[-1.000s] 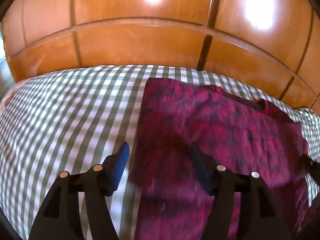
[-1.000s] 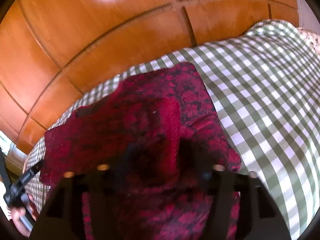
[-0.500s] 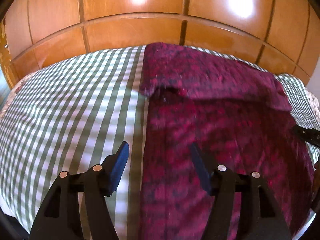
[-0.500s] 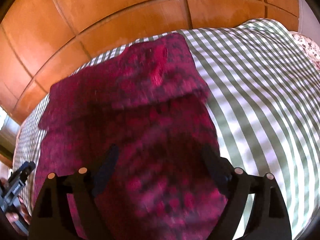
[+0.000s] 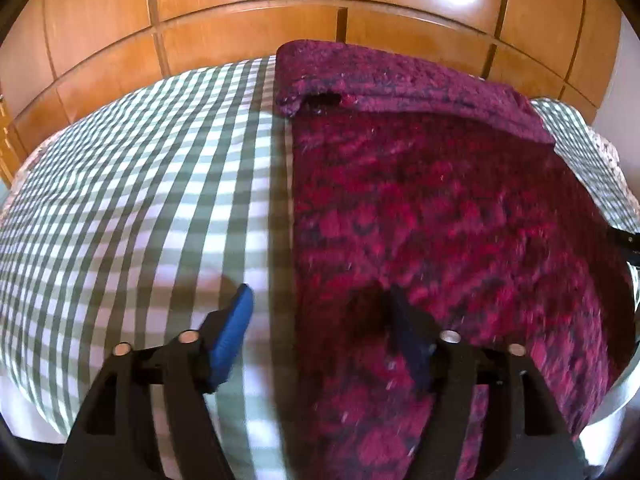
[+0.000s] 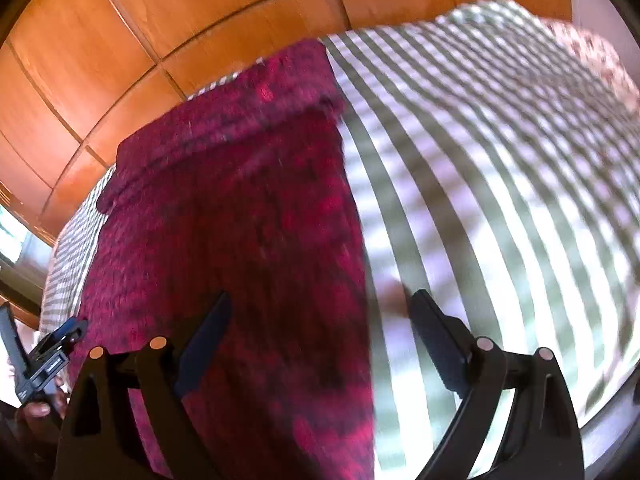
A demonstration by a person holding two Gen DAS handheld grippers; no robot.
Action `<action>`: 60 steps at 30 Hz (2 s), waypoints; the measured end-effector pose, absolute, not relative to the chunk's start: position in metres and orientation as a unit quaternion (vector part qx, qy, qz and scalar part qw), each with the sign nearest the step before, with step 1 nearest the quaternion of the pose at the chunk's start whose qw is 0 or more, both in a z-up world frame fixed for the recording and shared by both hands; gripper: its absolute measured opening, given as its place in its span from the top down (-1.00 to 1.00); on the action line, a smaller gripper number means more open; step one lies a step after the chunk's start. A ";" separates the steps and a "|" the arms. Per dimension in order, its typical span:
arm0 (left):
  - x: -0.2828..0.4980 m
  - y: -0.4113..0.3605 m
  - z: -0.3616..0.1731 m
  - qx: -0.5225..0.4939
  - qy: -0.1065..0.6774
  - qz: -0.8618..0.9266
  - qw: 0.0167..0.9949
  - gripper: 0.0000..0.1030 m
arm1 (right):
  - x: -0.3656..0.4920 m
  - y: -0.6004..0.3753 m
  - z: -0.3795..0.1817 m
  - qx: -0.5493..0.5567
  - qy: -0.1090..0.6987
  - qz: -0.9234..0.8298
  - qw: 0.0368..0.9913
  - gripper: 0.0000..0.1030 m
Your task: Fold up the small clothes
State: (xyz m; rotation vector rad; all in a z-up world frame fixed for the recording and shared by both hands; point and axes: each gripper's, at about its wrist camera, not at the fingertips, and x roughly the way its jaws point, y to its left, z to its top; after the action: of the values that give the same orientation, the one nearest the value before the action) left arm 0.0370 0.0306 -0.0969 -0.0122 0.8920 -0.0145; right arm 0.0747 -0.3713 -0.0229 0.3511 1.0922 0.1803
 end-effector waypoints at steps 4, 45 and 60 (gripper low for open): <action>0.025 0.036 -0.098 -0.009 0.444 -0.028 0.895 -0.38 | 0.051 -0.378 -0.023 0.186 0.518 0.105 0.828 -0.76; 0.105 0.097 -0.049 -0.324 0.416 -0.233 0.817 0.75 | 0.150 -0.381 0.025 0.343 0.444 0.169 0.811 0.65; 0.155 0.133 -0.078 -0.424 0.431 -0.139 0.785 -0.58 | 0.193 -0.390 -0.002 0.387 0.430 0.126 0.806 -0.72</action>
State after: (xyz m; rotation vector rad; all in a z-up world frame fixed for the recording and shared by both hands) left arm 0.1553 0.1333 -0.0778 -0.9140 0.9295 -0.2995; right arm 0.1927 -0.3900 -0.0015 0.8274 0.9210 0.2688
